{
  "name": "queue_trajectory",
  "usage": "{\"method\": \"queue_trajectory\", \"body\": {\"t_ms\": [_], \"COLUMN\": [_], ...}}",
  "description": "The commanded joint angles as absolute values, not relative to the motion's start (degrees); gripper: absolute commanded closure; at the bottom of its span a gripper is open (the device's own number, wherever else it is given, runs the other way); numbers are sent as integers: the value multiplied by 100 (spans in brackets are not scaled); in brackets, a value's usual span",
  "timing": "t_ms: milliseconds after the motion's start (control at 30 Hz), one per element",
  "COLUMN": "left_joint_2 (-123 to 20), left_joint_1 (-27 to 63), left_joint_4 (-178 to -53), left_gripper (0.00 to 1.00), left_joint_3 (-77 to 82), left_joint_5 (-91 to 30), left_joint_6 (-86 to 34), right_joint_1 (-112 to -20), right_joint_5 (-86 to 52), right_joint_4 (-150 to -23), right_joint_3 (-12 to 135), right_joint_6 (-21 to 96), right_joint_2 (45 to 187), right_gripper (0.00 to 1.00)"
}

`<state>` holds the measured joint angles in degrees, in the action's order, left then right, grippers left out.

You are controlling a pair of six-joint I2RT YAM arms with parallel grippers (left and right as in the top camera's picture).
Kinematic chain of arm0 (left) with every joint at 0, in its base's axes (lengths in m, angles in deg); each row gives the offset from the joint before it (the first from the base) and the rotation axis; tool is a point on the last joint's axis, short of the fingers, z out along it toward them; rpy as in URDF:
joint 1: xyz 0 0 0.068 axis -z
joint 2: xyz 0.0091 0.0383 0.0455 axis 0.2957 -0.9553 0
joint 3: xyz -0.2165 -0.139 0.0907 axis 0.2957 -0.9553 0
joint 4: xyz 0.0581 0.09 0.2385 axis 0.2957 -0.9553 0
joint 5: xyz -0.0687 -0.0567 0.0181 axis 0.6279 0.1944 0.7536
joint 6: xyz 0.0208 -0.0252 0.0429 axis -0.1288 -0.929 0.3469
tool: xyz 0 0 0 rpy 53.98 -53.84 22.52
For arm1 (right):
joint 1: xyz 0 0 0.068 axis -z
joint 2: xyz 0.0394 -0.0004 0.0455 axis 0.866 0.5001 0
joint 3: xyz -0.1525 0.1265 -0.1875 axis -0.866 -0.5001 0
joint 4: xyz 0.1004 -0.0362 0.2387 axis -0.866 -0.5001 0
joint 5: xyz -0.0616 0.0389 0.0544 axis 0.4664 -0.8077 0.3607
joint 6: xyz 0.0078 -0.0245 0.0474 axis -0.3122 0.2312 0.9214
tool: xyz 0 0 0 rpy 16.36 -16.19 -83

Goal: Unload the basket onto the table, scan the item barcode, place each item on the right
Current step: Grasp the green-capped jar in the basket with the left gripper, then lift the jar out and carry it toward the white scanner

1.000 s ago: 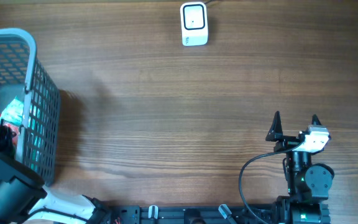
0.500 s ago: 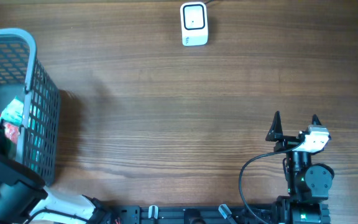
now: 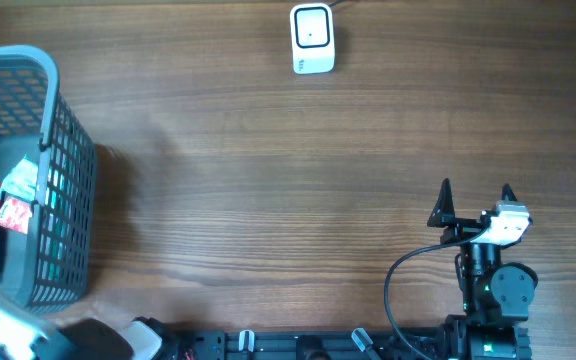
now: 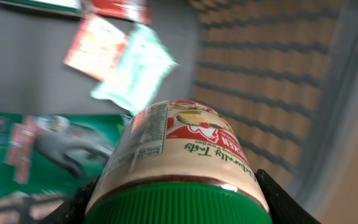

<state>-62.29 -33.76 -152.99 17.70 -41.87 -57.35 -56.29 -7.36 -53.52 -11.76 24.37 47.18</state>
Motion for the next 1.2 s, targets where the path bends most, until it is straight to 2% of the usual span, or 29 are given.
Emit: {"method": "queue_trajectory", "body": {"t_ms": [0, 167, 367, 467, 600, 767, 900, 1167], "left_joint_2": [-5516, -4838, -4674, -4814, -5291, -6102, -6991, -8307], "left_joint_1": [-3391, -2895, -1120, -30, 1796, 3205, 3760, 3830], "left_joint_4": [-15159, -15157, -15122, -15151, -15291, -15295, -15260, -15116], "left_gripper": [68, 66, 66, 67, 67, 67, 67, 67], "left_joint_3": [1925, 1925, 1923, 1923, 1923, 1923, 1923, 1923], "left_joint_5": [-2734, -1807, -1855, -2478, -4156, -5564, -5916, -5916], "left_joint_6": [-5724, -5724, -5772, -5765, -5763, -5787, -5785, -5785], "right_joint_1": [-5594, -5594, -5594, -5594, -5594, -5594, -5594, -5596], "right_joint_5": [-789, -789, -789, -789, -787, -789, -789, -789], "right_joint_4": [-5335, -5335, -5335, -5335, -5335, -5335, -5335, -5335], "right_joint_3": [-1180, -1180, -1180, -1180, -1180, -1180, -1180, -1180], "right_joint_6": [2383, 2383, 2385, 2383, 2385, 2380, 2383, 2383], "right_joint_2": [4699, 4699, 4699, 4699, 4699, 4699, 4699, 4699], "right_gripper": [0, 0, 0, 0, 0, 0, 0, 0]}}
